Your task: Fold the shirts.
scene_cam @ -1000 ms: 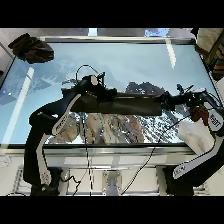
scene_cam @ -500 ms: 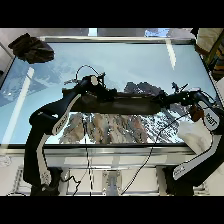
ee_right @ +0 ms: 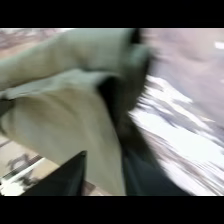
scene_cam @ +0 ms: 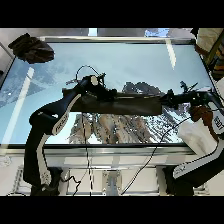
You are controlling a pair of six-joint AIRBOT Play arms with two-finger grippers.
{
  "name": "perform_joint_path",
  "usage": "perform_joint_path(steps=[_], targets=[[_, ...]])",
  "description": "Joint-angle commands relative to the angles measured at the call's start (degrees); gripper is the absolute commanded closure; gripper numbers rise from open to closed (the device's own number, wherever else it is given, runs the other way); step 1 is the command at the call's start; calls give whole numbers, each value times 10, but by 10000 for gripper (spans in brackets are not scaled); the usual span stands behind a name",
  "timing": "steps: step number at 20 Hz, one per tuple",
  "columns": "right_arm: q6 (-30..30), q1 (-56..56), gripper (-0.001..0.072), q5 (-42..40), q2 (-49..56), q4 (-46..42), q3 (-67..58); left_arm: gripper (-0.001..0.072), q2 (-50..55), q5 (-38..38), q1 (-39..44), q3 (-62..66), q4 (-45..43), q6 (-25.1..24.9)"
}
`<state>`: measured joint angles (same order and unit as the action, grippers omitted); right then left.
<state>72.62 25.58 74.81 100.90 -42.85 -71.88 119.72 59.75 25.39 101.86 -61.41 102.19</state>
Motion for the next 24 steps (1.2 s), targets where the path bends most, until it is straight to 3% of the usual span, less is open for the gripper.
perform_joint_path(steps=[1, 8, 17, 24], targets=[[38, 37, 284, 37, -19, -96, 0, 695, 0, 0, 0, 0, 0, -2], [37, 14, 239, -37, -10, -77, 0, 695, 0, 1, 0, 0, 14, -2], [-8, 0, 238, -49, 29, 56, 35, 695, 0, 0, 0, 0, 14, -11], [-4, 7, 240, -29, 31, 64, 36, 695, 0, 2, 0, 0, 14, -11]])
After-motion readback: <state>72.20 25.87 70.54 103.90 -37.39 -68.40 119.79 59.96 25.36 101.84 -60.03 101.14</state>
